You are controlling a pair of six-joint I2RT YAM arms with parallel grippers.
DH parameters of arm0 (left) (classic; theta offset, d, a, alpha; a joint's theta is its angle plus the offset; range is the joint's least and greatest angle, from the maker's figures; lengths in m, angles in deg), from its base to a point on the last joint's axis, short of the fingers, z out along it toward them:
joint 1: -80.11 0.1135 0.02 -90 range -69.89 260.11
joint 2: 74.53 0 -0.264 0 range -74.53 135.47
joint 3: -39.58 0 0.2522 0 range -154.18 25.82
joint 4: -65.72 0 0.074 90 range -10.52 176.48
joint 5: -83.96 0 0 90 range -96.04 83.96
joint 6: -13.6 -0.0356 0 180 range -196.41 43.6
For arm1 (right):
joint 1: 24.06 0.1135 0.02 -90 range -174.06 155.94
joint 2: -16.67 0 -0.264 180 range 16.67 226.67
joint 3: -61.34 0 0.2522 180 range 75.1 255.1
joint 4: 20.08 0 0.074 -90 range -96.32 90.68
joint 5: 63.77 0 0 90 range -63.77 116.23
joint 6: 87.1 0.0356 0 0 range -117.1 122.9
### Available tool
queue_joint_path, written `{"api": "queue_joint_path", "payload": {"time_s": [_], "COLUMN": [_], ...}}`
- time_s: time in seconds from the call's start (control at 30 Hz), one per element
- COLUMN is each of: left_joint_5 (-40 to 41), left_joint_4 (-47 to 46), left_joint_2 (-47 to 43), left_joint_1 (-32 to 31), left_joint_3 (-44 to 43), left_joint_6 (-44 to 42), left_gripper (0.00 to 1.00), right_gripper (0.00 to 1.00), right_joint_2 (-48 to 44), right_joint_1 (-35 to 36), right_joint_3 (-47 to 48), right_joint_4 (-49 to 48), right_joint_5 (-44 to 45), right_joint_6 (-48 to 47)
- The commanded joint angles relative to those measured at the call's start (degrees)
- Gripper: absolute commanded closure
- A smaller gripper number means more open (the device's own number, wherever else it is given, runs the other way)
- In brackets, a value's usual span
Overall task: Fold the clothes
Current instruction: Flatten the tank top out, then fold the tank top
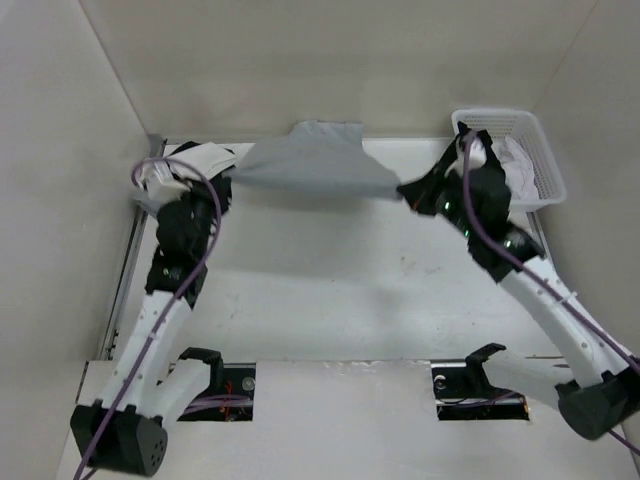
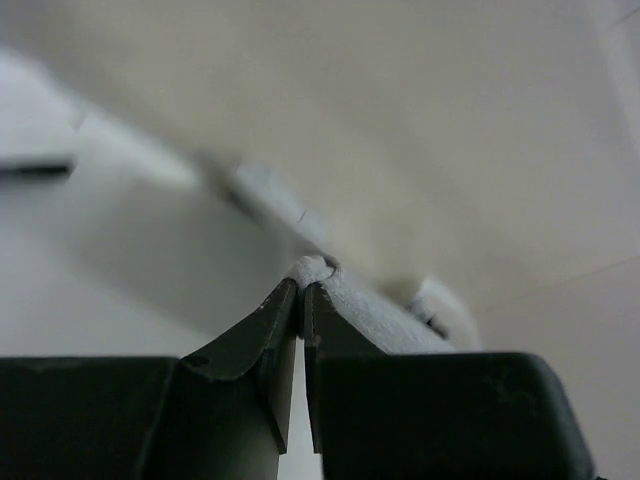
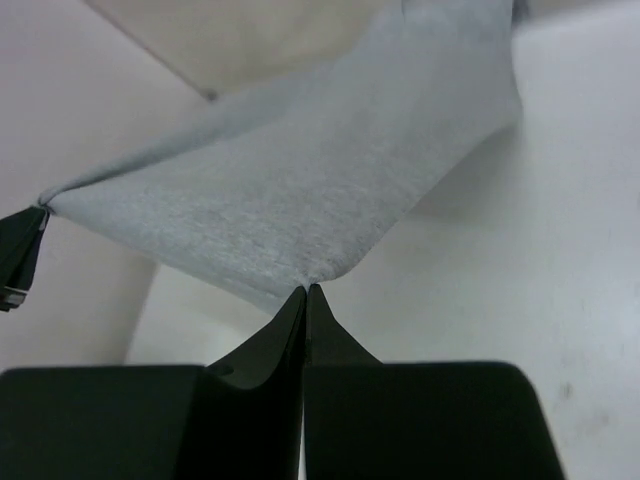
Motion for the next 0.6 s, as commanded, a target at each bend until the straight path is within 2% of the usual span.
{"api": "queue_joint_path", "payload": {"time_s": [0.0, 0.13, 0.3, 0.43, 0.5, 0.57], "left_joint_5": [4.70, 4.01, 2.34, 2.51, 4.87, 7.42], "left_joint_4": [1.06, 16.32, 36.46, 45.71, 46.43, 43.81], "left_joint_2": [-11.46, -27.72, -44.17, -49.99, -50.26, -47.91], "left_joint_1": [-2.46, -3.52, -5.54, -9.57, -11.60, -12.57], "left_joint_3": [16.61, 29.65, 31.43, 29.14, 28.18, 27.74], "left_joint_6": [0.11, 0.28, 6.51, 11.09, 12.41, 11.98], "left_gripper": [0.97, 0.98, 0.98, 0.98, 0.98, 0.98], "right_gripper": [1.00, 1.00, 1.00, 1.00, 1.00, 1.00], "right_joint_2": [-10.95, -22.48, -31.45, -35.15, -35.60, -33.94], "right_joint_1": [6.37, 18.23, 33.70, 45.39, 49.54, 50.35], "right_joint_3": [-16.98, -34.33, -46.03, -49.99, -50.53, -49.83], "right_joint_4": [-7.79, -5.71, 3.52, 8.45, 9.51, 9.25], "right_joint_5": [5.00, 9.48, 14.40, 17.48, 19.41, 20.30], "right_joint_6": [3.05, 9.55, 21.32, 31.34, 34.34, 34.01]}}
